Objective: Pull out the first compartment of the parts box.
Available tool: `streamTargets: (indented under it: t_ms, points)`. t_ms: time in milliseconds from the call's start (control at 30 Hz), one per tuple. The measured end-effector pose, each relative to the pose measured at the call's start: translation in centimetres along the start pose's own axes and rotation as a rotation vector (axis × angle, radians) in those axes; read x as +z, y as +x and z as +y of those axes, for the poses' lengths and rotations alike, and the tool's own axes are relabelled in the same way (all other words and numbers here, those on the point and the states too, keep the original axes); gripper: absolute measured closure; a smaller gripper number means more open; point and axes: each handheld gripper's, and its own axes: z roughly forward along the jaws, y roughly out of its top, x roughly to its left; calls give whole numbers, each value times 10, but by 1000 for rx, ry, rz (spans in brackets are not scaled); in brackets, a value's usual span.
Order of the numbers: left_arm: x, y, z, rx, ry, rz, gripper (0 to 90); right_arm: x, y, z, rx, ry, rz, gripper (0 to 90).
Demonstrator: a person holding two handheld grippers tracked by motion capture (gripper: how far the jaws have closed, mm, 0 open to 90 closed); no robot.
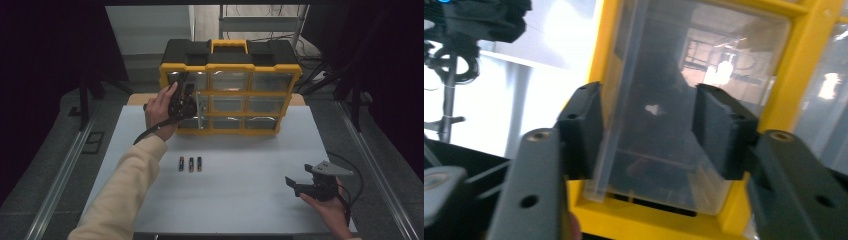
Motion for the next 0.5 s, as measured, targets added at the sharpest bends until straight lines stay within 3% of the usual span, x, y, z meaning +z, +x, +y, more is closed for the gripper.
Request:
streamTargets:
  t_ms: [200, 500]
  points:
    - [1, -4, 0, 74, 25, 70, 578, 0, 0, 0, -1, 0, -1, 112]
    - [2, -9, 1, 127, 42, 139, 679, 0, 0, 0, -3, -2, 1, 115]
